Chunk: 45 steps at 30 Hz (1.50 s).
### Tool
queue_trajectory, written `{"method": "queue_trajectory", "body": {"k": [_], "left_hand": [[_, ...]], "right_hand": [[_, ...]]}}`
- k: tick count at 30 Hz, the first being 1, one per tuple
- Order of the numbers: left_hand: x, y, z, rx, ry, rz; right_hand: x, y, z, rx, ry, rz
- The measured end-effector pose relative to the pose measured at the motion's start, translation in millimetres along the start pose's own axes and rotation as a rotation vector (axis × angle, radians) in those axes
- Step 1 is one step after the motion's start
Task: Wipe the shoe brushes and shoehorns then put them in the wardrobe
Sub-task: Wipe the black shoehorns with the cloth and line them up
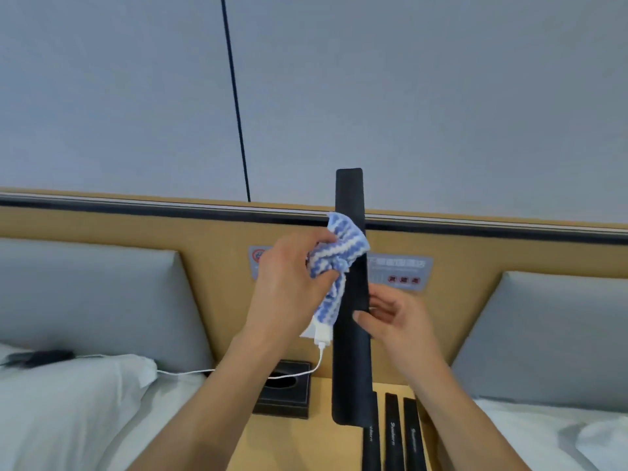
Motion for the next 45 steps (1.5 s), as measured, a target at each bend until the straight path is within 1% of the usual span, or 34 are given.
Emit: {"method": "queue_trajectory", "body": {"k": [5, 9, 14, 18, 21, 27, 32, 35, 40, 45], "left_hand": [[5.6, 4.5, 10.2, -0.162, 0.067, -0.1], [7.8, 8.6, 10.6, -0.308, 0.056, -0.178], [-6.5, 11.5, 24.2, -0.306, 0.056, -0.195], [-41.2, 15.0, 42.7, -0.329, 0.087, -0.158], [-69.2, 20.0, 55.5, -0.371, 0.118, -0.146], [-107.0, 38.0, 71.7, -0.46, 0.188, -0.167], [-110.7, 52.0, 70.0, -0.456, 0.243, -0.203], [-104.3, 54.0, 59.4, -0.451, 0.218, -0.209], [-86.2, 52.2, 33.6, -0.442, 0.12, -0.198], [-68.5, 43.8, 12.7, -0.464, 0.031, -0.161]], "right_hand": [[-8.4, -24.3, -10.5, -0.008, -0.084, 0.069], [-14.4, -32.7, -14.9, 0.009, -0.106, 0.083], [-16.4, -34.3, -17.6, 0.102, -0.13, 0.1], [-16.1, -29.9, -20.8, 0.165, -0.152, 0.077], [-14.2, -32.1, -22.1, 0.208, -0.164, 0.095], [-21.1, -42.9, -16.0, 0.228, -0.134, 0.117], [-30.9, -54.6, -8.6, 0.213, -0.105, 0.137], [-36.7, -58.2, -7.6, 0.158, -0.094, 0.141], [-46.3, -55.4, -9.0, 0.079, -0.047, 0.133], [-47.2, -47.1, -13.9, -0.012, 0.005, 0.071]]}}
Point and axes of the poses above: each hand's wrist, its own x-axis away from the middle knuckle, its own z-axis out of the back of the hand, y = z × x, the point moved 4 cm from there along -x, towards the middle knuckle, and after that the axes turned 6 degrees about x, right-handed, at the moved point
